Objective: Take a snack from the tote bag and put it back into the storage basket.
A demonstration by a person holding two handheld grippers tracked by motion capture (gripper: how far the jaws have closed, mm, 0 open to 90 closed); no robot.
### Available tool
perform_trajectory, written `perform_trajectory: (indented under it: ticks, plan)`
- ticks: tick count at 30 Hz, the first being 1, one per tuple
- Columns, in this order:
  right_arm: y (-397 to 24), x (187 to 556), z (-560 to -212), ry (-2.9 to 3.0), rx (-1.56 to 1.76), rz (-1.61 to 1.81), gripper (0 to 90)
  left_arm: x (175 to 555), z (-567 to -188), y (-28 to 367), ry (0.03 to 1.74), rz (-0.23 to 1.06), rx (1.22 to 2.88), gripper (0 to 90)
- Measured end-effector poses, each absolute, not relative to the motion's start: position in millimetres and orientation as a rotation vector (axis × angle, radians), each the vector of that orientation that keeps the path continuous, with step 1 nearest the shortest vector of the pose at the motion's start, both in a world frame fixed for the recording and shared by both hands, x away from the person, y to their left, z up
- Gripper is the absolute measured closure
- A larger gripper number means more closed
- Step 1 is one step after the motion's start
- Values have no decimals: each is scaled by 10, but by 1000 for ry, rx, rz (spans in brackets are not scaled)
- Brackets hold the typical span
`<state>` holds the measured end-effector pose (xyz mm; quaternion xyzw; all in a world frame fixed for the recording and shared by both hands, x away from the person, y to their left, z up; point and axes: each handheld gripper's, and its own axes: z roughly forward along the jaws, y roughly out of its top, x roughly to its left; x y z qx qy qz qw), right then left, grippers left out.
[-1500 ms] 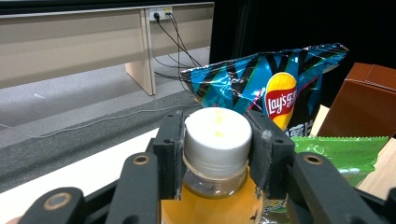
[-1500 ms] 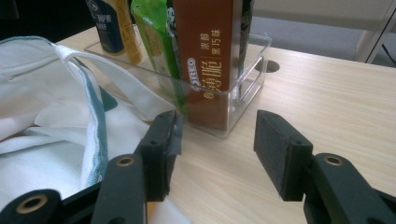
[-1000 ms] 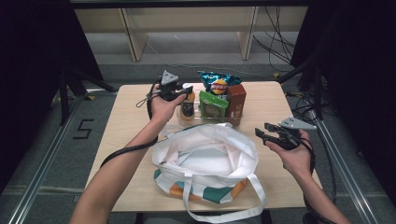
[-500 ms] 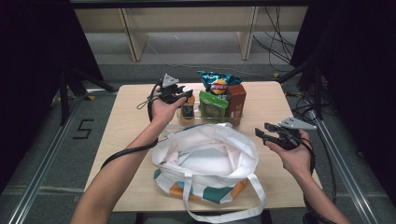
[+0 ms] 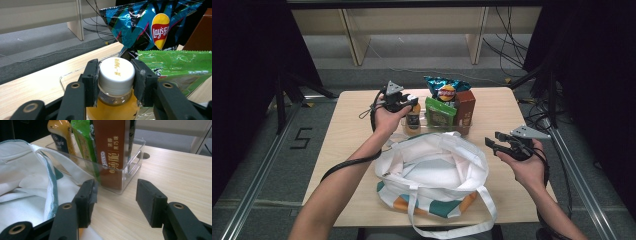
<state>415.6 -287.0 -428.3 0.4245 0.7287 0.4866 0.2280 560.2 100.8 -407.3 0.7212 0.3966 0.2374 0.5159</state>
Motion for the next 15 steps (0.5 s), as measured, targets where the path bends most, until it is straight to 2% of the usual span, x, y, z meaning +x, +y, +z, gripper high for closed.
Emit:
perform_trajectory:
  ticks: [10, 15]
  plan:
    - [-2845, 4134, -4279, 2009, 1205, 1341, 501, 5574, -4096, 1049, 955, 581, 1729, 578]
    - [-2855, 4146, -4279, 2013, 1181, 1326, 501, 5561, -4132, 1046, 966, 586, 1733, 531]
